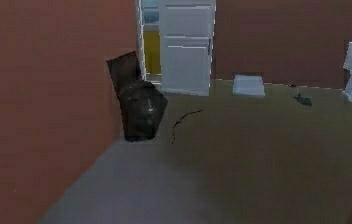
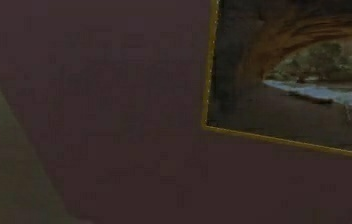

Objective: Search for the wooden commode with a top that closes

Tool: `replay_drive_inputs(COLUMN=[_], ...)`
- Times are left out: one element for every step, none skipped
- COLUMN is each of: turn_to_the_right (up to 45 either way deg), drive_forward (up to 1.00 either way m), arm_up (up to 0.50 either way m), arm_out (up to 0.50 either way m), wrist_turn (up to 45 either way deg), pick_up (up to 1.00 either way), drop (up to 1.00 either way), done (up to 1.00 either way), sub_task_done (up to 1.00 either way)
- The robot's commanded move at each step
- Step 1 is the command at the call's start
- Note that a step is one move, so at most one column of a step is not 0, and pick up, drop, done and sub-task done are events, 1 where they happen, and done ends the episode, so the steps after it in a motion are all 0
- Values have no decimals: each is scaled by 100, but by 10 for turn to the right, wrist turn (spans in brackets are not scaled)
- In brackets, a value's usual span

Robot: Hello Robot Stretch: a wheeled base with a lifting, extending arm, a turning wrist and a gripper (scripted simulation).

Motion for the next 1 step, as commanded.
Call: replay_drive_inputs(turn_to_the_right=[210], drive_forward=[0], arm_up=[0], arm_out=[0], wrist_turn=[0], pick_up=[0], drop=[0], done=[0], sub_task_done=[0])
